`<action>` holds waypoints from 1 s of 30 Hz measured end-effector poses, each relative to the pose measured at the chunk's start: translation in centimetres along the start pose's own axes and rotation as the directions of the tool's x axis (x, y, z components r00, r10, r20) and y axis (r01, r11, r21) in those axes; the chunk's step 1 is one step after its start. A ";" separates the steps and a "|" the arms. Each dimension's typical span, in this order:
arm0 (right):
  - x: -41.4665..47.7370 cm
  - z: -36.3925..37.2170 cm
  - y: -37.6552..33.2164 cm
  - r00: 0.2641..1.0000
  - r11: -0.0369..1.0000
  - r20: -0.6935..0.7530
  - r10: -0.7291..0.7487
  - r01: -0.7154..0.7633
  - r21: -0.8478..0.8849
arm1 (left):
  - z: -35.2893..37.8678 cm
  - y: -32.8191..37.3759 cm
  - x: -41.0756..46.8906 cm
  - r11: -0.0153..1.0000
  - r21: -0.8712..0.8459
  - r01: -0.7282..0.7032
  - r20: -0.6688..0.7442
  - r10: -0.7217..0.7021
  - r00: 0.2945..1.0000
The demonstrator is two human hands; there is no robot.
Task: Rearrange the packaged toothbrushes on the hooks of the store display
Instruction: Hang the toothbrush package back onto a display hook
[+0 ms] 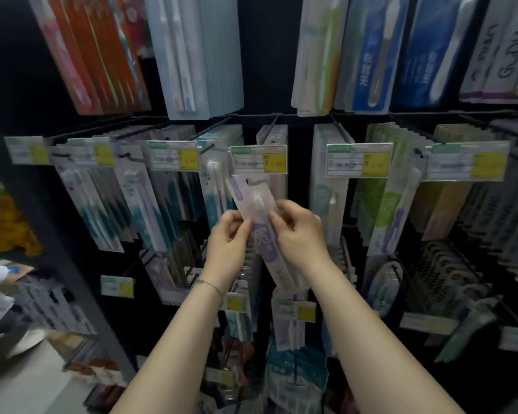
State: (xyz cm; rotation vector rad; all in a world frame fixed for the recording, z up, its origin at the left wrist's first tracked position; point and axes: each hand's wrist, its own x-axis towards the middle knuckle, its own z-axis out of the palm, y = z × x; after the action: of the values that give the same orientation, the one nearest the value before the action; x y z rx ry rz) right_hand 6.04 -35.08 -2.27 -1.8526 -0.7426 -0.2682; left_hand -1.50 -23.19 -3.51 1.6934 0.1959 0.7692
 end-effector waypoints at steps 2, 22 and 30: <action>0.9 -0.2 -0.7 1.000 1.000 -0.013 -0.019 0.019 0.006 | 0.3 0.7 0.6 0.999 -0.041 -0.022 -0.018 0.021 1.000; 2.3 -1.7 -0.5 0.999 0.993 0.022 0.025 -0.028 0.114 | 0.0 1.0 2.6 0.956 0.267 -0.122 0.003 0.126 0.992; 0.7 -3.1 1.5 0.998 0.997 0.023 0.067 -0.066 -0.039 | -1.5 -0.4 1.2 0.859 0.504 -0.091 0.012 0.098 0.995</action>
State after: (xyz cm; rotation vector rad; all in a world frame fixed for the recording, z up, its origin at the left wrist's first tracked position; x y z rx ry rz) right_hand 7.94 -38.01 -1.78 -1.9161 -0.6951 -0.2194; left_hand -1.39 -21.24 -3.30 2.2091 0.3496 0.8518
